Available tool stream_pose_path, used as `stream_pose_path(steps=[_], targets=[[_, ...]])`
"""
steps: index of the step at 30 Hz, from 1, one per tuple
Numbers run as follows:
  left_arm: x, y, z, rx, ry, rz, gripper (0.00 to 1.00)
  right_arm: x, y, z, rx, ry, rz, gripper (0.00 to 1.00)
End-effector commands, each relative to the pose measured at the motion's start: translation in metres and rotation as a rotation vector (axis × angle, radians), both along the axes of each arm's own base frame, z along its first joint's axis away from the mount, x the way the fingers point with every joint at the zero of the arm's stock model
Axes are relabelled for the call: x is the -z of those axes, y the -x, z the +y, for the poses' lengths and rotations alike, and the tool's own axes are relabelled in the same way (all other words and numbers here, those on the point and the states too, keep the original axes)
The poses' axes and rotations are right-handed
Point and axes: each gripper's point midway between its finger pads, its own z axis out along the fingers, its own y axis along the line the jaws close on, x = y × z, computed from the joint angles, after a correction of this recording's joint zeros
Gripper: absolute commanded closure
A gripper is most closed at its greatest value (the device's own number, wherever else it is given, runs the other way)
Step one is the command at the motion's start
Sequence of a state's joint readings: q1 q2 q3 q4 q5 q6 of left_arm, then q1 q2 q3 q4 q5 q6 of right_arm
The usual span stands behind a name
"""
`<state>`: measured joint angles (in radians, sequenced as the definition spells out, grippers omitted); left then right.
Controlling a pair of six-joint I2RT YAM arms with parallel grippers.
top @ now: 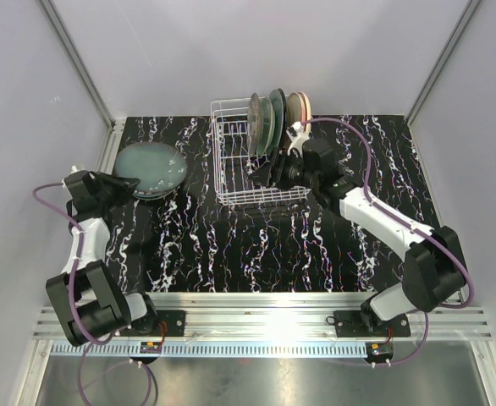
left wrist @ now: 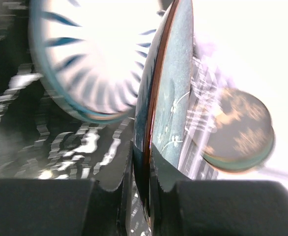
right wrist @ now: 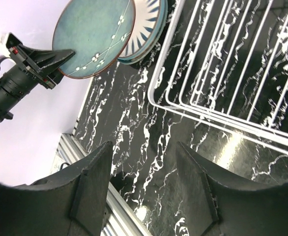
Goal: Load the plates into the dish rack
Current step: Pass the plate from the left arm to the right
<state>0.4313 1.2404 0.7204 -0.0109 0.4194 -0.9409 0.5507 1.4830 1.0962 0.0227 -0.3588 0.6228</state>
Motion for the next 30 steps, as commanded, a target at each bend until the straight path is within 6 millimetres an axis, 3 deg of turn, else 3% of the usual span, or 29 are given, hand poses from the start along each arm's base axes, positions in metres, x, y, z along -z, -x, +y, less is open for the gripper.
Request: stream_pose_path(steps=[1, 8, 15, 23, 30], targets=[[-0.135, -0.019, -0.046, 0.242, -0.082, -0.436, 1.0, -0.026, -0.005, 0.009, -0.042, -0.029, -0.055, 0.38], [-0.177, -0.007, -0.122, 0.541, -0.061, -0.625, 1.0, -0.05, 0.004, 0.026, -0.143, -0.129, -0.069, 0.31], [-0.18, 0.013, -0.174, 0.757, -0.035, -0.712, 1.0, -0.036, -0.01, 0.027, -0.065, -0.121, -0.043, 0.26], [-0.171, 0.026, -0.206, 0.855, -0.02, -0.687, 1.0, -0.043, -0.018, 0.032, -0.036, -0.209, -0.044, 0.23], [-0.156, 0.034, -0.226, 0.908, 0.033, -0.668, 1.0, -0.053, -0.018, 0.031, -0.011, -0.28, -0.068, 0.36]])
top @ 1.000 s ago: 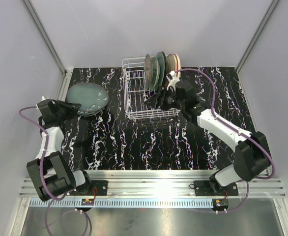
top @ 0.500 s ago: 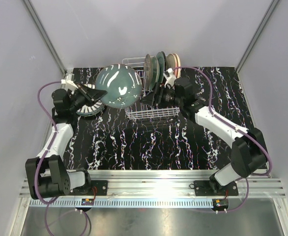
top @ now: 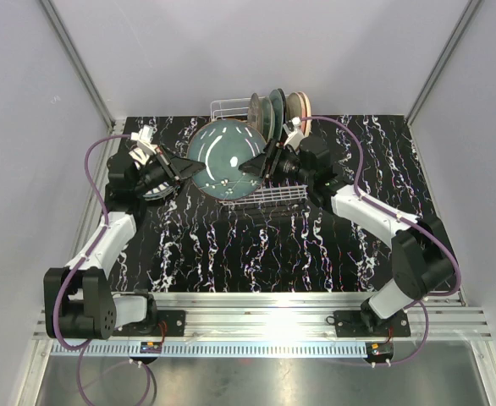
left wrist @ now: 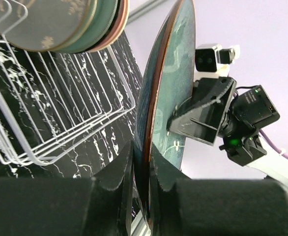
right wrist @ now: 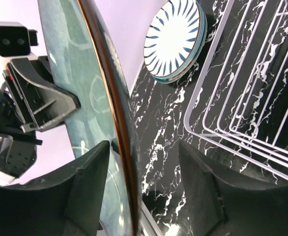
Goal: Load the plates into the dish rack
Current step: Pass the plate from the left arm to the right
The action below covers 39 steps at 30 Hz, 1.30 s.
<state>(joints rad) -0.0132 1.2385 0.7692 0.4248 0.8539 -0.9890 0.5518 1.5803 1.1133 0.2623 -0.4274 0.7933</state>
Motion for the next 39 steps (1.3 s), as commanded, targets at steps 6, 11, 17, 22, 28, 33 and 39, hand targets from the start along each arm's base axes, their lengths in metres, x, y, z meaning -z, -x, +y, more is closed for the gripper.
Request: stream_pose_path(steps=[6, 11, 17, 22, 28, 33, 39], targets=[[-0.029, 0.008, -0.015, 0.062, 0.027, -0.153, 1.0, -0.036, 0.002, -0.004, 0.047, -0.115, -0.078, 0.62], [-0.014, 0.0, -0.013, 0.037, 0.015, -0.1, 1.0, -0.039, 0.003, -0.004, 0.047, -0.14, -0.072, 0.72], [-0.003, -0.003, -0.012, 0.024, -0.003, -0.052, 0.7, -0.045, -0.002, -0.003, 0.063, -0.157, -0.061, 0.95], [0.012, -0.012, 0.0, -0.055, -0.13, -0.028, 0.41, -0.052, -0.013, -0.005, 0.088, -0.12, -0.08, 1.0], [0.02, -0.016, 0.032, -0.228, -0.351, 0.0, 0.02, -0.078, -0.046, -0.019, 0.165, -0.021, -0.159, 1.0], [0.015, -0.018, 0.053, -0.337, -0.444, -0.016, 0.01, -0.101, -0.069, -0.024, 0.229, 0.071, -0.224, 1.0], [0.02, -0.019, 0.068, -0.406, -0.508, 0.026, 0.01, -0.122, -0.093, -0.031, 0.311, 0.121, -0.276, 1.0]])
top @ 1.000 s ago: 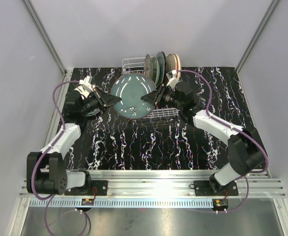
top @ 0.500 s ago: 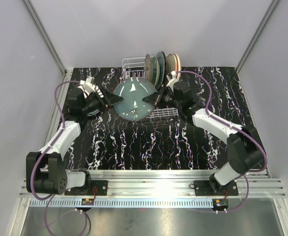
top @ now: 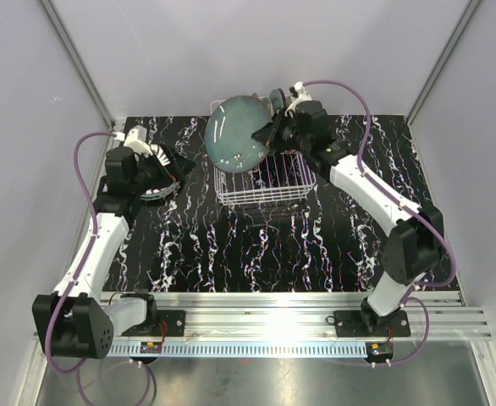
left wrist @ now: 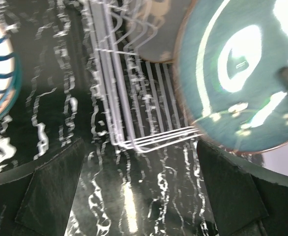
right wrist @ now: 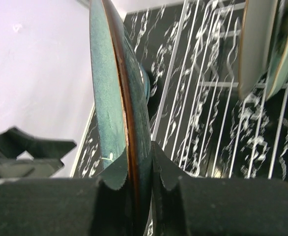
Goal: Load the plates into the dish rack
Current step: Pass the plate from the left arm to the right, then insert the plate into the dish rack
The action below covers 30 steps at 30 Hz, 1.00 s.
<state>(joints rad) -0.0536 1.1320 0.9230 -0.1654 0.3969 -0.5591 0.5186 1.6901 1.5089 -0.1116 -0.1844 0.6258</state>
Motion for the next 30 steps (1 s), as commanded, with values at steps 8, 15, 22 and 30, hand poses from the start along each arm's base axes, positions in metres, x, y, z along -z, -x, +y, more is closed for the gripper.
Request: stream_pose_path(steps=[8, 15, 22, 30], targets=[[-0.01, -0.004, 0.024, -0.113, -0.105, -0.02, 0.01, -0.088, -0.061, -0.024, 0.263, 0.145, -0.294, 1.0], [-0.01, -0.005, 0.025, -0.118, -0.104, -0.019, 0.01, -0.08, -0.081, -0.006, 0.421, 0.397, -0.366, 1.0], [-0.008, -0.004, 0.027, -0.124, -0.114, -0.011, 0.01, -0.084, -0.091, 0.011, 0.54, 0.524, -0.412, 1.0], [-0.008, -0.004, 0.025, -0.116, -0.104, -0.01, 0.01, -0.077, -0.106, 0.01, 0.615, 0.617, -0.453, 1.0]])
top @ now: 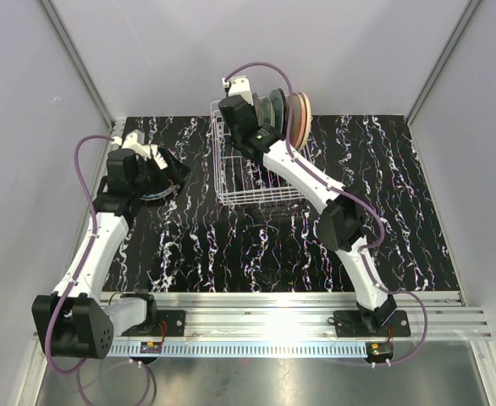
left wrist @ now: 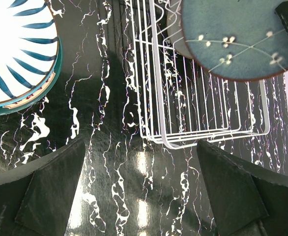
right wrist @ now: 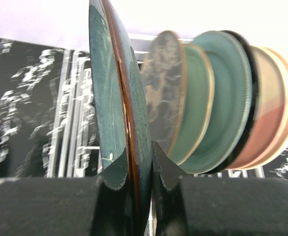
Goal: Load the plates into the dish rack
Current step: Insert the plate into the dish rack
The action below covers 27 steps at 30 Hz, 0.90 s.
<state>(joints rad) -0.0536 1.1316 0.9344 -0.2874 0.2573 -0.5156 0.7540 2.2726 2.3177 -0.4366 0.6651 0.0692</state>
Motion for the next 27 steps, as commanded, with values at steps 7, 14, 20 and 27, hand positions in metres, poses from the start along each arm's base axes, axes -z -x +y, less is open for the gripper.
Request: stream_pose_path(steps=[7, 14, 20, 27], targets=[[-0.033, -0.006, -0.001, 0.009, -0.001, -0.099, 0.01, -0.103, -0.025, -0.027, 0.158, -0.061, -0.298, 1.0], [-0.034, -0.006, -0.003, 0.018, 0.003, -0.1, 0.01, -0.09, -0.039, -0.035, 0.177, -0.078, -0.283, 1.0], [-0.035, -0.005, -0.007, 0.034, 0.02, -0.102, 0.01, -0.072, -0.054, -0.035, 0.165, -0.066, -0.261, 1.0], [-0.034, -0.005, -0.007, 0.039, 0.02, -0.101, 0.01, -0.048, -0.065, -0.033, 0.143, -0.13, -0.214, 1.0]])
